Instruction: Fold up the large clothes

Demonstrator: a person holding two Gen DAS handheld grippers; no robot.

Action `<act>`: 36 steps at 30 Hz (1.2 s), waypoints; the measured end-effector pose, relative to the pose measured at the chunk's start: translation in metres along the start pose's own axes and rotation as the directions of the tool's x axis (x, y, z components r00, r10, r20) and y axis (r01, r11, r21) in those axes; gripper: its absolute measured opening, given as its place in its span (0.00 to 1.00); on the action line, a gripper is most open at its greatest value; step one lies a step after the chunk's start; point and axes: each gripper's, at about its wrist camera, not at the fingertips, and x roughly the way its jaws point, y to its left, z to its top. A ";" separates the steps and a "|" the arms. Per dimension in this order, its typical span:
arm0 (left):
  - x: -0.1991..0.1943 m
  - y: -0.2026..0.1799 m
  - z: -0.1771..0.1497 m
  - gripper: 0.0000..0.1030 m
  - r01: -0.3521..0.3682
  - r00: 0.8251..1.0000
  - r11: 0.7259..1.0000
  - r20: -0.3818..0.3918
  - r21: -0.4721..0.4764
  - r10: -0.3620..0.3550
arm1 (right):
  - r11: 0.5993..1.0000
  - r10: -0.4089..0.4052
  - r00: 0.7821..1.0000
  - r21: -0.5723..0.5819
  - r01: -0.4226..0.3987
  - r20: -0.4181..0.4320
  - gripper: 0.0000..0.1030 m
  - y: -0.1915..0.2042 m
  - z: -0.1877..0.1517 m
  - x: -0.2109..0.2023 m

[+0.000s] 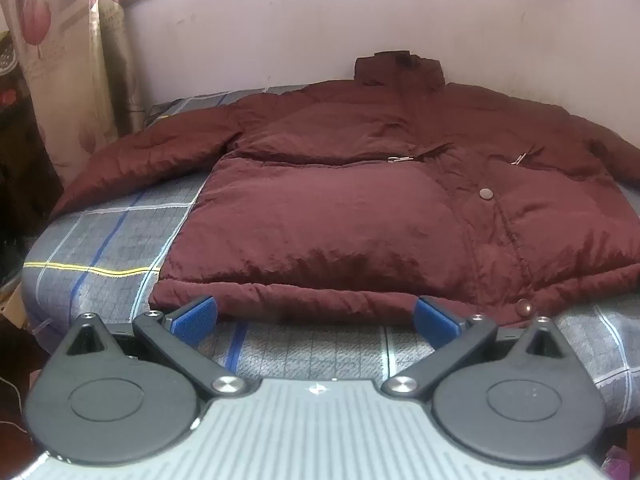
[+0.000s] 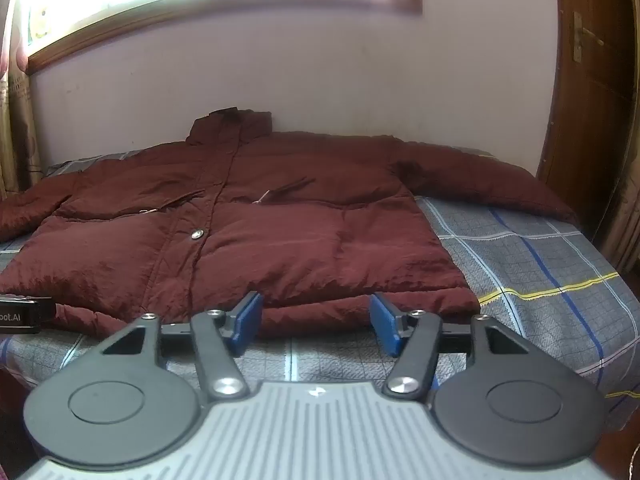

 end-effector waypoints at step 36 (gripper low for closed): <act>0.000 0.002 0.001 1.00 0.028 0.998 1.000 0.058 -0.003 -0.028 | 0.999 -0.029 0.998 0.031 0.031 -0.047 0.81 -0.016 0.009 0.023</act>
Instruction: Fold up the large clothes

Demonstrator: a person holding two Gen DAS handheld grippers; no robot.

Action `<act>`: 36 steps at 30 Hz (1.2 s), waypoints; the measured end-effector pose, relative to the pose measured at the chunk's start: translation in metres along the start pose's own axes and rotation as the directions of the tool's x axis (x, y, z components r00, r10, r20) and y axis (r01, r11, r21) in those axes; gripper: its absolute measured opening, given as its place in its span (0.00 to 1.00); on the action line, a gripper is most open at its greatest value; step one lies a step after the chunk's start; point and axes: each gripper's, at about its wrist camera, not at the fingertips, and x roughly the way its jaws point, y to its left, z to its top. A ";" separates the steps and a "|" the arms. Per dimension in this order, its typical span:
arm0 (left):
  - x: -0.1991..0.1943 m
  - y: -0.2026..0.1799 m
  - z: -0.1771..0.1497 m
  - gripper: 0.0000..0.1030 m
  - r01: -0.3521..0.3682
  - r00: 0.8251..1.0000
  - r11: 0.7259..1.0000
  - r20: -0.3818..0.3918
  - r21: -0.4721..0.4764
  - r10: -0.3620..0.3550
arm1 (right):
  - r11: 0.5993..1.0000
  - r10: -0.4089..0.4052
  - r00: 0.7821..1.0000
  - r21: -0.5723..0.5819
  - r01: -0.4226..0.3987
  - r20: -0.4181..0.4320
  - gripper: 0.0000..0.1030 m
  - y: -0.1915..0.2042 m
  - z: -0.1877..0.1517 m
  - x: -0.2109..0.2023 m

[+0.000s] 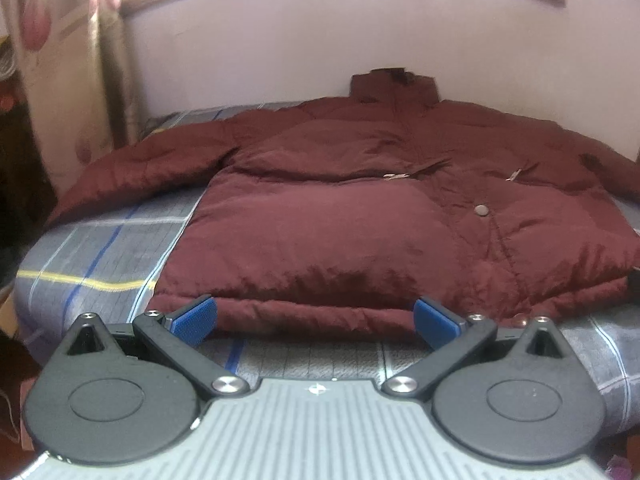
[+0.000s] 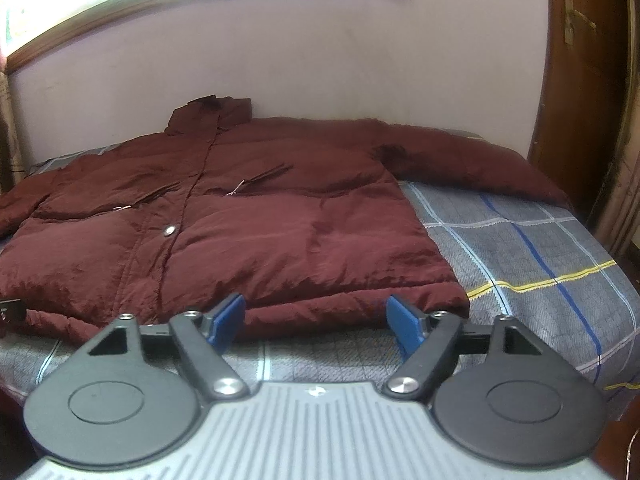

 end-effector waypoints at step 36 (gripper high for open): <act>0.058 -0.019 0.042 1.00 0.051 0.995 0.997 0.087 0.061 -0.056 | 0.910 0.126 0.992 0.398 -0.119 0.008 0.99 -0.167 0.079 0.131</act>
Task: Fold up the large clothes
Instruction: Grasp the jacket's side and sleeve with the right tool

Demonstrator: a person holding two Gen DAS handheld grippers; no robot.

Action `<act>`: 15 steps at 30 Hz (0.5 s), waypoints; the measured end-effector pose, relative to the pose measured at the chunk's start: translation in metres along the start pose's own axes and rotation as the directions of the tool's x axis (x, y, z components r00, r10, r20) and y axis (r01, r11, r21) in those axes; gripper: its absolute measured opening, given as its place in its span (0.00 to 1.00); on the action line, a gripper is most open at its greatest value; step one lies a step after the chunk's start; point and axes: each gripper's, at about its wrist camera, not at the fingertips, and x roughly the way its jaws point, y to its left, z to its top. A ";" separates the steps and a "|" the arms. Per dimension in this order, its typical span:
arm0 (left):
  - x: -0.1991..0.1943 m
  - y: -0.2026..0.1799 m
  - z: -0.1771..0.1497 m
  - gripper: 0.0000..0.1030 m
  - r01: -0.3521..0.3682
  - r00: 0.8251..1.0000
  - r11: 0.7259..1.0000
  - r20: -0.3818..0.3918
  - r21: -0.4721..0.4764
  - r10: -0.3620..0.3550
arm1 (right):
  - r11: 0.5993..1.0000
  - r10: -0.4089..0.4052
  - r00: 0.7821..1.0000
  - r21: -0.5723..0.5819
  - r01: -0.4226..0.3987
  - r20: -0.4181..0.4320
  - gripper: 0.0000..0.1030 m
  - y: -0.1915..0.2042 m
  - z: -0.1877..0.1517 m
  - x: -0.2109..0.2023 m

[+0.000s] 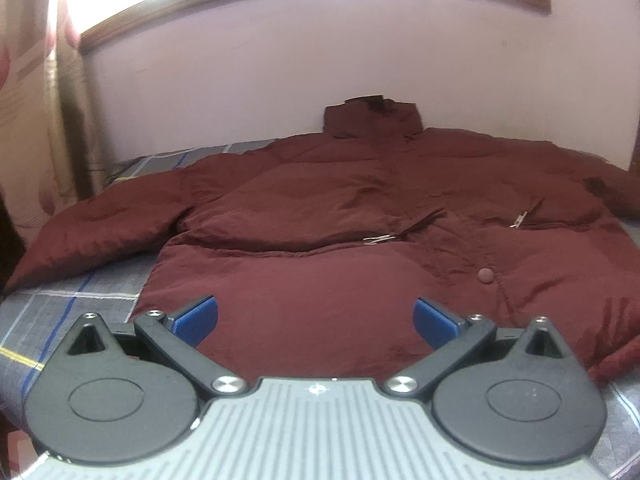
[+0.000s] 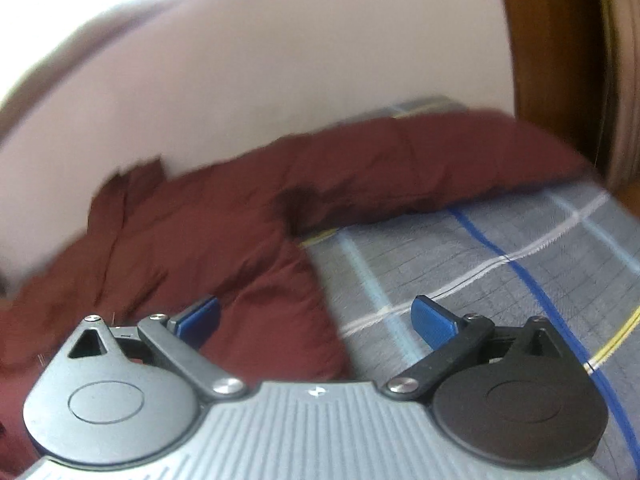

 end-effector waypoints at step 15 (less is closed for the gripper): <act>0.026 -0.011 0.011 1.00 0.038 0.996 0.999 -0.082 -0.030 -0.041 | 0.702 0.040 0.980 0.692 -0.167 0.196 0.57 -0.225 0.072 0.037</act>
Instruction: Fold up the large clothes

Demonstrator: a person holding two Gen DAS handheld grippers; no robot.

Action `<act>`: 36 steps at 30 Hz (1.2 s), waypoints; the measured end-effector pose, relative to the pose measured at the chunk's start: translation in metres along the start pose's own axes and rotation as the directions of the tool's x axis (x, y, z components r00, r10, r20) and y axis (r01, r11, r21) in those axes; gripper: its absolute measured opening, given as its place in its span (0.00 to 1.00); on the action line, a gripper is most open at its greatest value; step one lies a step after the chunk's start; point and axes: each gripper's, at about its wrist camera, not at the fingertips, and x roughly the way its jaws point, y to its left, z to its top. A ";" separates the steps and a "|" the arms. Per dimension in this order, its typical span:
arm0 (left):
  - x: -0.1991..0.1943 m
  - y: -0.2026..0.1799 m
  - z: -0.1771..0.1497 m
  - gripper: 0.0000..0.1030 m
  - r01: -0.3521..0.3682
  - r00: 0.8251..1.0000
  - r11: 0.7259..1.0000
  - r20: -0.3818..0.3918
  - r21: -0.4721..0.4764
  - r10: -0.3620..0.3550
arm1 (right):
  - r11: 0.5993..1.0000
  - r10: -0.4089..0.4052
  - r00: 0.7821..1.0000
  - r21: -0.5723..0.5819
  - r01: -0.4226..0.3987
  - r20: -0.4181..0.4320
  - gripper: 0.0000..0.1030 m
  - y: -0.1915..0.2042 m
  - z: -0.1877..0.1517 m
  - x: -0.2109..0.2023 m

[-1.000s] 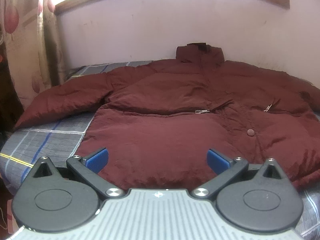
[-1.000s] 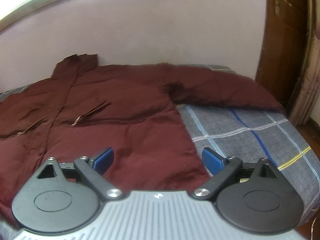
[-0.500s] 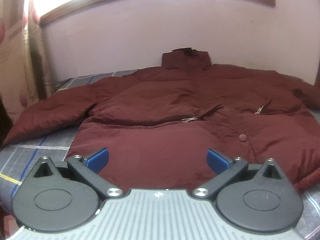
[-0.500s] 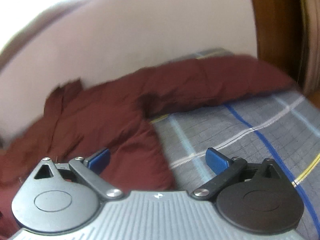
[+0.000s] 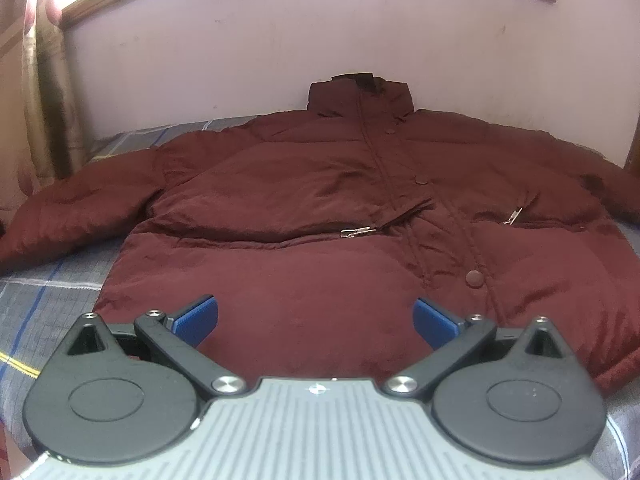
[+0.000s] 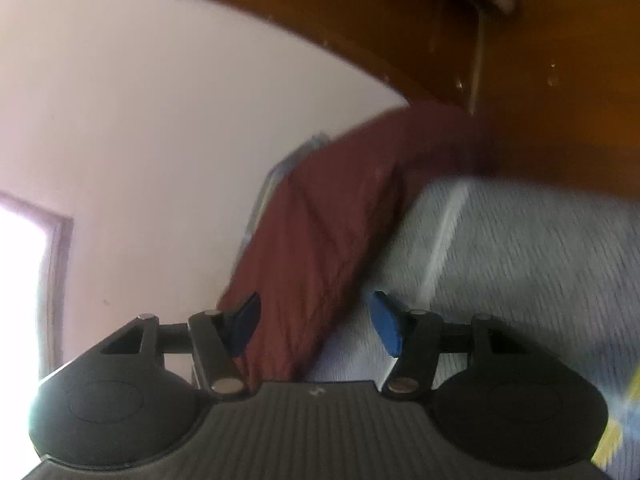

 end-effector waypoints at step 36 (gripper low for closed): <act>-0.002 0.117 -0.018 1.00 -0.070 0.997 0.974 -0.057 -0.216 0.059 | 0.443 0.069 0.911 -0.806 -0.393 -0.406 0.06 0.274 -0.337 0.076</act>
